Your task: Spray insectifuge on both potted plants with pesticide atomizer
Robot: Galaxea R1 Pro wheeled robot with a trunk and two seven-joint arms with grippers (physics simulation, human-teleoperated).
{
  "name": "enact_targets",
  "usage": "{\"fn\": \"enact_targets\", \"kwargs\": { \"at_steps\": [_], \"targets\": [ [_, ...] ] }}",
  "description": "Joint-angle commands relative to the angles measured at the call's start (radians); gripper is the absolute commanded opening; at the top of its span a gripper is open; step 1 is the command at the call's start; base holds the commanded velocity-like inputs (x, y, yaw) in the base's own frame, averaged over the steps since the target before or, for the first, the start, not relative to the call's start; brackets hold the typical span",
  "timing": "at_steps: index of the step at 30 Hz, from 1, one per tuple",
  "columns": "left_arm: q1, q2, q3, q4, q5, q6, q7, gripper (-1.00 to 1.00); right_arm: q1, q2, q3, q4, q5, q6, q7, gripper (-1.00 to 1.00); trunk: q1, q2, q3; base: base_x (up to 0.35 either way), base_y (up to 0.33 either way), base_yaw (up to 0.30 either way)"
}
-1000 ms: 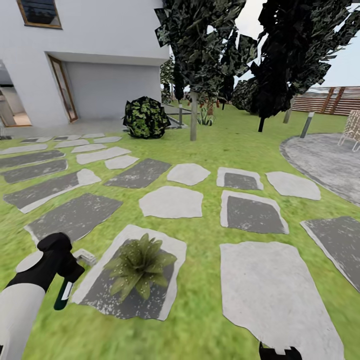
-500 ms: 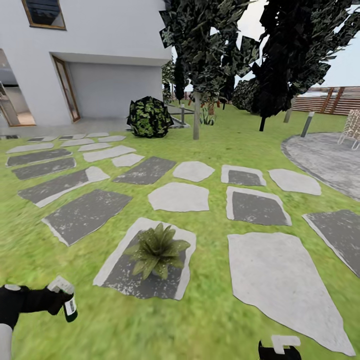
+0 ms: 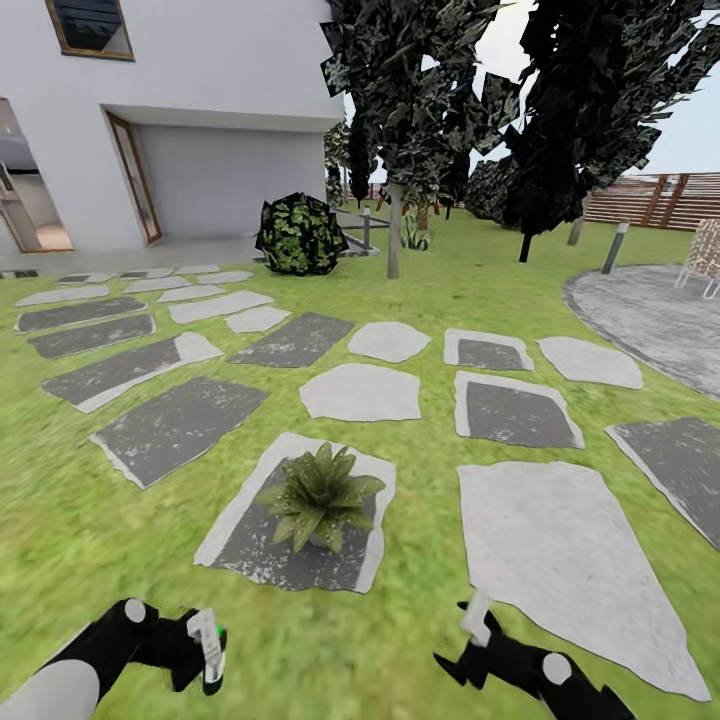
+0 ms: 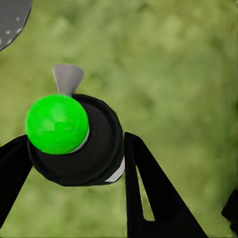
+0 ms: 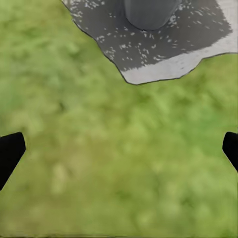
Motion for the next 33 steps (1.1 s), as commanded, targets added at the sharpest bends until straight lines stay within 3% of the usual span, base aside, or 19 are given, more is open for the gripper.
{"fn": "enact_targets", "kwargs": {
  "at_steps": [1,4,6,7,10,13,17,23,26,31,33],
  "targets": [
    [-0.003,-0.012,-0.02,-0.001,-0.013,-0.007,-0.023,-1.0,0.0,0.0,0.002,-0.004,0.02,-0.005,0.008,1.0,0.0,0.0,-0.001,0.0,0.0,0.0],
    [-0.007,-0.048,-0.064,-0.001,-0.015,-0.002,-0.063,-1.0,-0.001,0.005,0.004,-0.016,0.056,-0.005,0.024,1.0,0.0,0.0,-0.001,0.0,0.0,0.0],
    [-0.008,-0.066,-0.073,-0.001,-0.016,0.0,-0.071,-1.0,-0.001,0.009,0.005,-0.03,0.083,-0.005,0.035,1.0,0.0,0.0,-0.001,0.0,0.0,0.0],
    [-0.009,-0.079,-0.085,-0.001,-0.018,0.002,-0.074,-1.0,-0.001,0.012,0.005,-0.04,0.107,-0.005,0.054,-1.0,0.0,0.0,-0.001,0.0,0.0,0.0],
    [-0.011,-0.091,-0.131,-0.002,-0.019,0.008,-0.075,-1.0,-0.001,0.019,0.006,-0.059,0.136,-0.006,0.107,-1.0,0.0,0.0,-0.001,0.0,0.0,0.0],
    [-0.012,-0.096,-0.149,-0.003,-0.017,0.009,-0.076,-1.0,-0.002,0.061,0.014,-0.094,0.147,-0.005,0.124,-1.0,0.0,0.0,-0.001,0.0,0.0,0.0],
    [-0.012,-0.115,-0.162,-0.007,-0.018,0.007,-0.071,-1.0,-0.002,0.11,0.089,-0.127,0.173,-0.004,0.129,-1.0,0.0,0.0,-0.001,0.0,0.0,0.0],
    [-0.011,-0.149,-0.253,-0.008,-0.017,0.007,-0.061,-1.0,-0.005,0.185,0.109,-0.136,0.185,-0.003,0.13,-1.0,0.0,0.0,-0.001,0.0,0.0,0.0],
    [-0.01,-0.166,-0.259,-0.009,-0.017,0.007,-0.06,-1.0,-0.005,0.203,0.11,-0.136,0.185,-0.003,0.131,-1.0,0.0,0.0,-0.001,0.0,0.0,0.0],
    [-0.01,-0.21,-0.261,-0.014,-0.018,0.007,-0.058,-1.0,-0.005,0.21,0.111,-0.136,0.185,-0.003,0.131,-1.0,0.0,0.0,-0.001,0.0,0.0,0.0],
    [-0.01,-0.225,-0.261,-0.015,-0.018,0.007,-0.023,-1.0,-0.005,0.212,0.111,-0.136,0.185,-0.003,0.131,-1.0,0.0,0.0,-0.001,0.0,0.0,0.0]
  ]
}}
